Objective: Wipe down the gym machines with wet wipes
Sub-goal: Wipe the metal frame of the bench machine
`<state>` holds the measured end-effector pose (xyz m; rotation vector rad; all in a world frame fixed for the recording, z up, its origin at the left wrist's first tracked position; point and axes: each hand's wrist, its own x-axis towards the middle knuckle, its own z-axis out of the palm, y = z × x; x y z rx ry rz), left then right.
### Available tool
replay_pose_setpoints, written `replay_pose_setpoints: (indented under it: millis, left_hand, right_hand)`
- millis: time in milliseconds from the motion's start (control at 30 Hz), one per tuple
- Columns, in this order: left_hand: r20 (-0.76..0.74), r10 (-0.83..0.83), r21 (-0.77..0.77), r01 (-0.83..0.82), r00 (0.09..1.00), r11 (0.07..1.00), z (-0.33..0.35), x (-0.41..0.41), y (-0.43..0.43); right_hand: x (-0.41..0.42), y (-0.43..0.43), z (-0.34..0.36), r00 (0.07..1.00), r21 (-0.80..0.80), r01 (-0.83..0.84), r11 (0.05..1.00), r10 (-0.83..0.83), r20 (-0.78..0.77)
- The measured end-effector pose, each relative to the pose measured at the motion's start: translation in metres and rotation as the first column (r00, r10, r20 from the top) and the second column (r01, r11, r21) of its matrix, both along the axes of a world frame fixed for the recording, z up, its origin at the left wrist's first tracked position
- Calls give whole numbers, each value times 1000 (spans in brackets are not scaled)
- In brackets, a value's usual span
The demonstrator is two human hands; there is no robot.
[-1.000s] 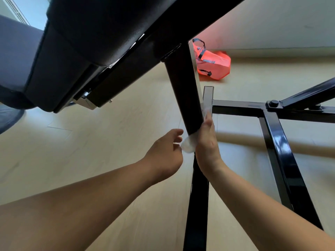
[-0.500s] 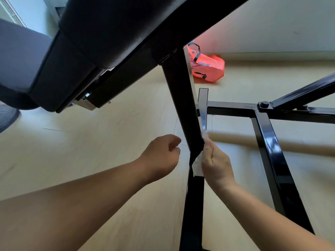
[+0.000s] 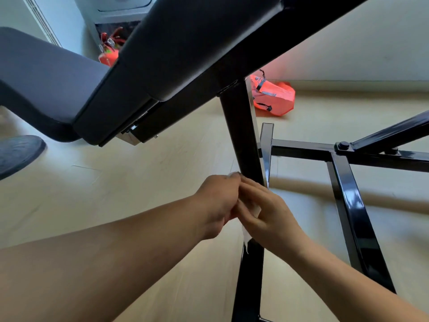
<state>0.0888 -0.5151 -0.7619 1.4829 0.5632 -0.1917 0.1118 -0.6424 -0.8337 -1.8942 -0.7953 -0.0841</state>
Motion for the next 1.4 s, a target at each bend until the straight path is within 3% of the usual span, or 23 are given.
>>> replay_pose_setpoints:
  millis: [100,200,300,400,467,567,767,867,1067,1200,1333,1400]
  left_hand:
    - [28,-38,-43,39,999,998,5,3,4]
    - [75,-166,-85,173,983,981,11,5,7]
    - [159,-196,-86,212,968,974,16,6,7]
    - [201,-135,74,123,970,990,19,8,9]
    - [245,-174,190,129,954,973,21,9,14]
    - [291,-303,254,232,907,939,26,6,21]
    - [349,-234,422,71,908,904,27,12,31]
    - [369,-154,417,-16,917,909,30,14,32]
    - [502,-31,477,-247,864,844,48,25,31]
    - [510,80,399,-318,856,860,53,30,31]
    - [472,282,148,-390,835,909,63,39,29]
    - [443,379,-49,-400,813,915,66,43,24]
  right_hand:
    - [5,-3,5,991,73,121,990,-124,44]
    - [14,-5,6,948,181,311,933,-289,-134]
    - [10,-3,14,955,220,287,932,-260,-142]
    - [4,5,23,969,244,248,938,-237,-74]
    - [5,6,33,937,292,333,896,-280,-208]
    - [13,-3,53,872,319,356,878,-190,-451]
    - [22,-19,72,832,322,343,882,-126,-540]
    - [25,-17,80,834,330,386,862,-173,-525]
    - [40,-11,113,921,343,377,860,-307,-241]
    - [51,1,120,908,317,417,852,-407,-100]
    - [60,15,121,905,396,425,814,-386,-177]
    - [63,20,121,906,410,424,808,-374,-199]
